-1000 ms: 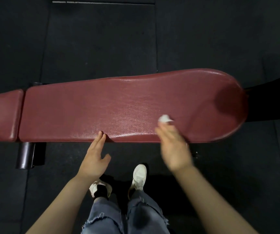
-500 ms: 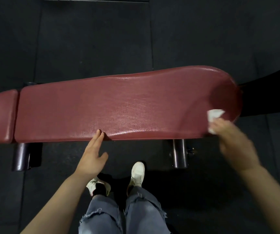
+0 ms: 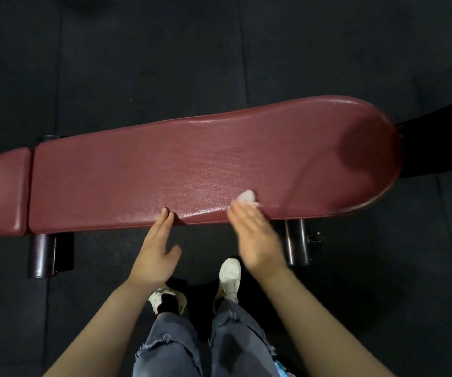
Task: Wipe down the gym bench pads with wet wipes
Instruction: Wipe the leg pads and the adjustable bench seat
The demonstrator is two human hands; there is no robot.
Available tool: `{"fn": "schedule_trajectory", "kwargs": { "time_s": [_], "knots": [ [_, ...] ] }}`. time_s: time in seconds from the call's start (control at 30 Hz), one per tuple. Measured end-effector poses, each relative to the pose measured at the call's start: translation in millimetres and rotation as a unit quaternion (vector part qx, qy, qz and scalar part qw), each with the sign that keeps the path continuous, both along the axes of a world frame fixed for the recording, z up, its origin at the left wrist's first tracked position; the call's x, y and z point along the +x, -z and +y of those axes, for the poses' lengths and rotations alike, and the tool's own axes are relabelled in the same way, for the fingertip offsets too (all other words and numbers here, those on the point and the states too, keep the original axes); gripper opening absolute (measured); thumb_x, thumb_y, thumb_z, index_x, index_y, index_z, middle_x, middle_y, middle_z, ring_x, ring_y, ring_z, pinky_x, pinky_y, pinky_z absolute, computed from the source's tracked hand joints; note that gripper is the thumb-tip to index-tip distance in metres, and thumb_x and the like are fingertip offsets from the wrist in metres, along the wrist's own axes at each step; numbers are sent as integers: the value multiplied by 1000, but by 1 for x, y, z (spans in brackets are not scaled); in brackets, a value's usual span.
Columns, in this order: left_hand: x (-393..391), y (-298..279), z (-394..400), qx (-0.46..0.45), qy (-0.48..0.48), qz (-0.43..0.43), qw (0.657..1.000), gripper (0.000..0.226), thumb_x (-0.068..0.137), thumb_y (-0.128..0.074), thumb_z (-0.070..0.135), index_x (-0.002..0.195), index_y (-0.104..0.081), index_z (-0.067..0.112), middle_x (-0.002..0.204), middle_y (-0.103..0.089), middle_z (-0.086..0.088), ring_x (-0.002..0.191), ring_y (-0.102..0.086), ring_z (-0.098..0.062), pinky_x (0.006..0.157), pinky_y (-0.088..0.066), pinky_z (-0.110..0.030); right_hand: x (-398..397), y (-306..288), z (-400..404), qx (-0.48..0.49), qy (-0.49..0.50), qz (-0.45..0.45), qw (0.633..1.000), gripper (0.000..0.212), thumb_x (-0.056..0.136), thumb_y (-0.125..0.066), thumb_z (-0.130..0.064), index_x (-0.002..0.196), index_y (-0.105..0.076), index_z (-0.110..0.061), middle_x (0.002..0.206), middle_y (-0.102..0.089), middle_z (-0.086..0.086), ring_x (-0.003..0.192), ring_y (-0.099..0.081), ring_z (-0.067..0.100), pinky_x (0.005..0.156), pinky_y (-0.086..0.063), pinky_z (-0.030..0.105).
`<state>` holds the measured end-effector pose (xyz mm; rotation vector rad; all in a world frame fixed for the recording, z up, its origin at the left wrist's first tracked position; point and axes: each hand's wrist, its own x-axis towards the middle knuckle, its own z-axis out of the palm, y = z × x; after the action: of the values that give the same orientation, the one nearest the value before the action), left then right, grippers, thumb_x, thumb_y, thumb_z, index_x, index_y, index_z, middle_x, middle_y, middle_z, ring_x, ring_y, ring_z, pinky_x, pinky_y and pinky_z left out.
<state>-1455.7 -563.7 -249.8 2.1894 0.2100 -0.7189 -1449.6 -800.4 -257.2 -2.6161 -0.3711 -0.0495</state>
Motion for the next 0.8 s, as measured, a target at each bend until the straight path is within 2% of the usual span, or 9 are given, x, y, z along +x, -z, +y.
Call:
{"fn": "schedule_trajectory", "kwargs": {
  "time_s": [0.13,0.27,0.37,0.43,0.5,0.57,0.63,0.73,0.8],
  "knots": [
    [1,0,2,-14,-14,3,1000,78,93,-51,-2,157,-17,25,160,-7,20,147,-4,4,120,-10,-22,9,12,63,-17,-146,65,987,51,82,-49,11,130,-58,0,139,-55,15,133,-48,29,117,-24,39],
    [-1,1,3,-21,-22,3,1000,82,90,-49,-6,158,-13,25,160,-8,18,148,-5,2,123,-11,-29,30,6,64,-34,-263,73,961,51,78,-65,14,128,-60,2,138,-55,18,131,-50,31,115,-25,39],
    [-1,1,4,-7,-5,4,1000,79,93,-51,-1,158,-16,28,159,-1,25,146,-1,6,121,-17,-29,43,-5,17,-87,-329,78,937,45,92,-53,3,136,-54,-5,146,-47,12,138,-41,27,118,-16,34],
    [-1,-1,3,-2,-2,5,1000,77,95,-51,3,157,-16,30,159,1,29,144,-1,10,114,-22,-22,46,-17,-30,-118,-299,63,945,45,94,-40,-3,135,-57,-8,144,-51,9,134,-47,26,117,-27,39],
    [-2,-2,2,-1,0,2,1000,76,95,-52,4,158,-16,29,160,1,28,144,0,9,115,-24,-25,41,-32,-83,-137,-253,47,957,42,96,-36,-4,129,-61,-4,138,-56,12,129,-53,27,114,-34,42],
    [-2,-1,0,1,-2,0,1000,77,95,-53,4,158,-16,28,161,0,26,145,0,7,118,-23,-29,30,-53,-136,-146,-177,47,972,41,102,-29,-3,127,-61,-1,136,-56,16,128,-52,28,115,-31,39],
    [-2,-2,-2,1,-9,5,1000,77,95,-53,3,158,-16,28,161,0,26,144,-1,9,115,-24,-24,14,-75,-177,-149,-42,42,987,42,98,-28,-1,128,-57,-2,134,-57,16,124,-54,29,119,-24,29],
    [0,-5,-3,-2,-28,6,1000,74,96,-51,3,157,-19,29,160,-4,27,141,-5,11,106,-22,-16,-10,-77,-191,-115,168,35,978,45,91,-32,-4,129,-56,0,135,-54,14,125,-50,31,117,-21,19],
    [1,-7,-4,-8,-43,9,999,72,96,-49,1,156,-23,29,159,-7,27,137,-8,19,106,-23,-12,-17,-58,-158,-91,201,16,975,42,93,-35,-2,127,-58,5,136,-54,18,125,-53,36,116,-26,26]
  ]
}}
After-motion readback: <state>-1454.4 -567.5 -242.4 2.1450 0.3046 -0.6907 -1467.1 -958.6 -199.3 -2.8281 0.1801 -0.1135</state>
